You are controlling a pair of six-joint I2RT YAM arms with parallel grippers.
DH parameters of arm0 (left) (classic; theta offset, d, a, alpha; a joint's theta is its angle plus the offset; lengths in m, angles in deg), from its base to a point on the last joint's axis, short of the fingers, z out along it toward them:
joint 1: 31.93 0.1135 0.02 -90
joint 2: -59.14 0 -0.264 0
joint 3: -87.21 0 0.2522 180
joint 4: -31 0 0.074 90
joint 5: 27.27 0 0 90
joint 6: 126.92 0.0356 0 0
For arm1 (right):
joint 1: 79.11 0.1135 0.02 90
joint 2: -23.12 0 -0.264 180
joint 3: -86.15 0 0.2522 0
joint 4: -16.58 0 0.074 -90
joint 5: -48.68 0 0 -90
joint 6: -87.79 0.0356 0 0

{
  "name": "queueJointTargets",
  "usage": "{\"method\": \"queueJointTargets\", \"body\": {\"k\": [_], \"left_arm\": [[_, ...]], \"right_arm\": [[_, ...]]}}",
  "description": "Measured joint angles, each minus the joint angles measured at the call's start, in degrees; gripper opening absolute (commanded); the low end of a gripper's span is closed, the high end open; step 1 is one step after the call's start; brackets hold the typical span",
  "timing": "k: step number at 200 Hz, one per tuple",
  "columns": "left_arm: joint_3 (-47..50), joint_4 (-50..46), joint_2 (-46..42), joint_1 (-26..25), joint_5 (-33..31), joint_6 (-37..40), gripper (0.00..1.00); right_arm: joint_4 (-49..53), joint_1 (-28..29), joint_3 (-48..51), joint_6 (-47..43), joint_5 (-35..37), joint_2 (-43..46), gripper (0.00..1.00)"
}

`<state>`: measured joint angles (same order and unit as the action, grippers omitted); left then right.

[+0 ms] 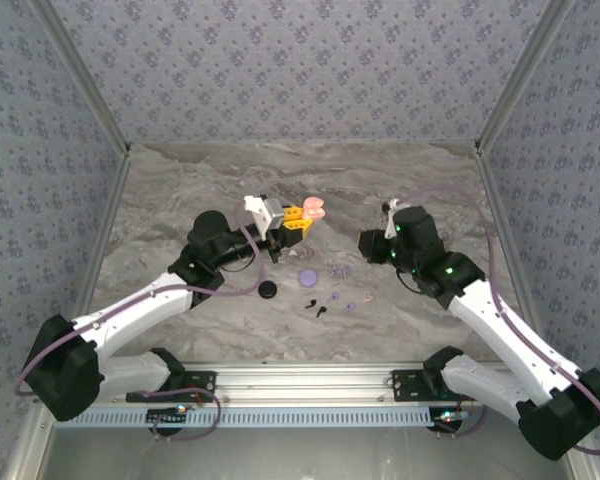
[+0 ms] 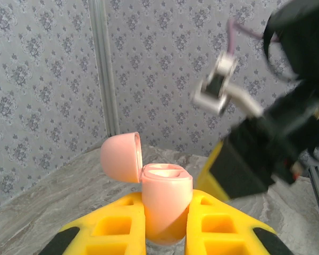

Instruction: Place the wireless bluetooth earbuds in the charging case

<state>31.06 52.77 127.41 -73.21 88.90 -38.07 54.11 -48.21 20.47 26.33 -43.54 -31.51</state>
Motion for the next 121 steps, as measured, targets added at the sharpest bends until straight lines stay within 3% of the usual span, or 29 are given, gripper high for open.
{"method": "queueJointTargets", "body": {"k": [57, 121], "left_arm": [[-0.39, 2.38, 2.01, 0.00, -0.07, -0.42, 0.00], [-0.85, 3.65, 2.40, -0.02, -0.04, -0.44, 0.00]], "right_arm": [[-13.90, 2.05, -5.88, 0.61, -8.81, -0.68, 0.24], [-18.43, 5.38, -7.19, 0.59, -10.08, -4.22, 0.25]]}}
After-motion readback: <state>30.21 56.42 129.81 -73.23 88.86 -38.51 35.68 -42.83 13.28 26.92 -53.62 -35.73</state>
